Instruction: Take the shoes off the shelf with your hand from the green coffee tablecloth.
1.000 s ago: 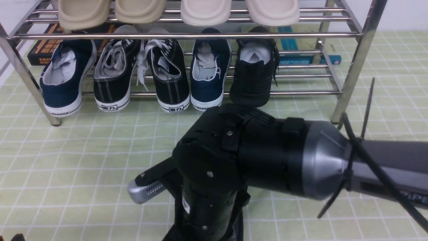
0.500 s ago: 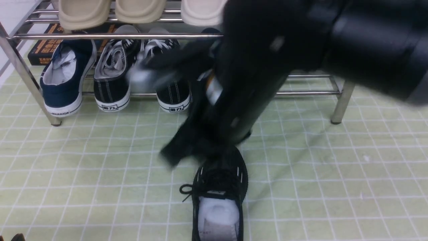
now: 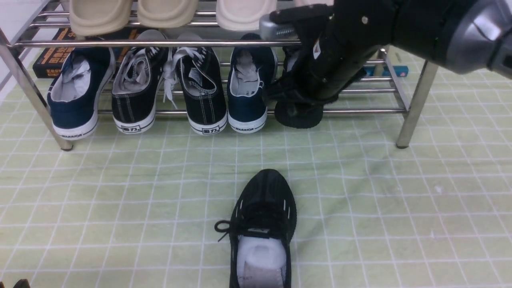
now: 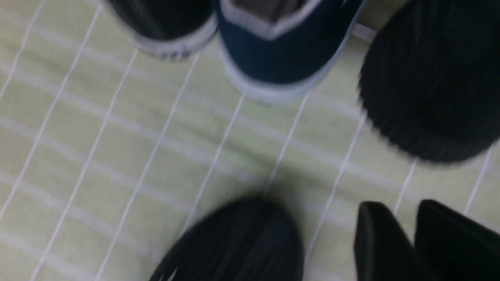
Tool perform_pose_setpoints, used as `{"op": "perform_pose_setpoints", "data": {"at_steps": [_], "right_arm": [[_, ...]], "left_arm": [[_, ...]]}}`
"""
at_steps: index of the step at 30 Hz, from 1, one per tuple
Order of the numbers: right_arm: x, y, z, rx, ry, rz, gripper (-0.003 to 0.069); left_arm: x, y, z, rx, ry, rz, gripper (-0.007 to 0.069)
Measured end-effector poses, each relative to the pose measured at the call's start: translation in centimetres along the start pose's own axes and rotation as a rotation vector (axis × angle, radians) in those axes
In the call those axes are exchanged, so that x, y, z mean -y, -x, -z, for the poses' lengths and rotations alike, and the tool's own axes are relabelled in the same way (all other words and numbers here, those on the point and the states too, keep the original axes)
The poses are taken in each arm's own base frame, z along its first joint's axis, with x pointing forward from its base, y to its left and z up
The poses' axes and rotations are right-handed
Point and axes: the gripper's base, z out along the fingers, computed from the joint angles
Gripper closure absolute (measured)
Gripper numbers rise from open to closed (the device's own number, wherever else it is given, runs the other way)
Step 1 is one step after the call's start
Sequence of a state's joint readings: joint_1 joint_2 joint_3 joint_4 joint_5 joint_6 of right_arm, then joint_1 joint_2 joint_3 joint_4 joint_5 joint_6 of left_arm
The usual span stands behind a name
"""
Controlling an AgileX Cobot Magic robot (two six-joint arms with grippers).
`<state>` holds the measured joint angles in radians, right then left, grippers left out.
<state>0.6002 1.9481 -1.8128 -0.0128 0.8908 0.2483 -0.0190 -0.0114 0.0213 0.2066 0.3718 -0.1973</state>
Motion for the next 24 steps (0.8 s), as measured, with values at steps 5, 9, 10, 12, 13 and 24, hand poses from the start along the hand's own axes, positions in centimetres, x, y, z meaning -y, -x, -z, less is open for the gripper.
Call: {"op": "perform_pose_setpoints", "data": {"at_steps": [5,9,10,12,13,24], "right_arm": [[0.2,1.5,-1.3,0.169,-0.018,0.08,0.0235],[0.1,2.0,-2.5,0.243,-0.025,0.117,0.0169],[0.1,2.0,-2.8,0.25,-0.024,0.121,0.0165],[0.2,2.0,-3.5,0.257,-0.029,0.132,0.0159],[0.2,1.9,-3.8,0.257,-0.031,0.134,0.0159],[1.3,2.0,-4.5,0.277,-0.146,0.098,0.0159]], "left_arm": [[0.0,0.0,0.0,0.0,0.0,0.0,0.0383],[0.0,0.0,0.0,0.0,0.0,0.0,0.0383],[0.0,0.0,0.0,0.0,0.0,0.0,0.0383],[0.0,0.0,0.0,0.0,0.0,0.0,0.0383],[0.0,0.0,0.0,0.0,0.0,0.0,0.0383],[0.0,0.0,0.0,0.0,0.0,0.0,0.0383]]}}
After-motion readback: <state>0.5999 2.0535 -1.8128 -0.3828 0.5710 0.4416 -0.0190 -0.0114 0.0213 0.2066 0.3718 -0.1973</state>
